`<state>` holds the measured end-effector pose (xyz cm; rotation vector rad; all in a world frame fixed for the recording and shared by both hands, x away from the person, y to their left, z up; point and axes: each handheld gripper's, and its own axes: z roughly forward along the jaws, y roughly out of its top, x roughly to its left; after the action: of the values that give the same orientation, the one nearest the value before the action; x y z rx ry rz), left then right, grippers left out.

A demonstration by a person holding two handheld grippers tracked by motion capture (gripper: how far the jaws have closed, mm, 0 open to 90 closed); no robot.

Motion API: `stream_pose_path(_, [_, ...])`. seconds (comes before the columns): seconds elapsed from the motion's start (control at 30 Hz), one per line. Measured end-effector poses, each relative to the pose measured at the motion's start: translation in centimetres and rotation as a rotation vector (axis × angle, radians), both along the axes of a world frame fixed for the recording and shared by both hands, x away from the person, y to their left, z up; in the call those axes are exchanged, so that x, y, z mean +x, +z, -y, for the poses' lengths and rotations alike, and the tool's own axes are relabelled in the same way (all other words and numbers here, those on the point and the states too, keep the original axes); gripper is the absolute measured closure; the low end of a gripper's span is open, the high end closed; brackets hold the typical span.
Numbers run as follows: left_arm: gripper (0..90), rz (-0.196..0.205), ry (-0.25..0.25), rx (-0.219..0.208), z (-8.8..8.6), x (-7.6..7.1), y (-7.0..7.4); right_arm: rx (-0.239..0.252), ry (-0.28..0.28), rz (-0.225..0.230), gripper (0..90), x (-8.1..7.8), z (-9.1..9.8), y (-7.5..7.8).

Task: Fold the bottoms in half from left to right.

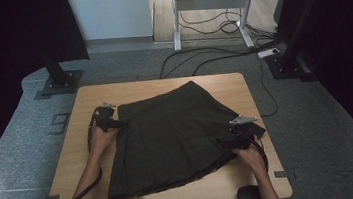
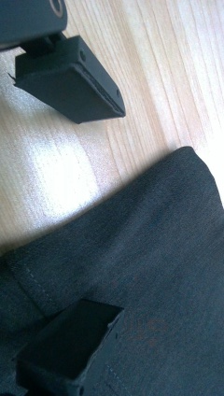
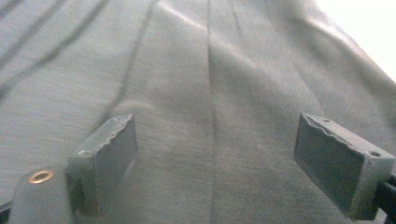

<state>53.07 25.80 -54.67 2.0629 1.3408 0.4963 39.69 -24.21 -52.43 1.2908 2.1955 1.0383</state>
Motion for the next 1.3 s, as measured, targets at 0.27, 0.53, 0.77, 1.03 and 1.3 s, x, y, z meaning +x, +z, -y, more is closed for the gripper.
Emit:
stream_pose_path(0.27, [5.9, 0.0, 0.0, 0.001, 0.0, 0.0, 0.0, -0.047, 0.11, 0.01, 12.7, -1.1, -3.8, 3.7])
stream_pose_path(0.53, [5.9, 0.001, 0.001, 0.002, 0.0, 0.0, 0.0, -0.052, 0.274, -0.009, 2.1, -1.8, -10.4, 4.1])
stream_pose_path(0.77, [5.9, 0.001, 0.001, 0.001, 0.0, 0.0, 0.0, -0.043, 0.389, -0.033, 0.0, -2.5, -15.4, 3.8])
stream_pose_path(1.03, [5.9, 0.001, 0.001, 0.001, 0.0, 0.0, 0.0, -0.025, 0.507, -0.055, 0.0, -3.3, -21.2, 3.1])
stream_pose_path(1.3, [5.8, 0.0, 0.002, -0.001, 0.0, 0.0, 0.0, -0.02, 0.644, -0.083, 0.0, -4.9, -26.9, 2.0])
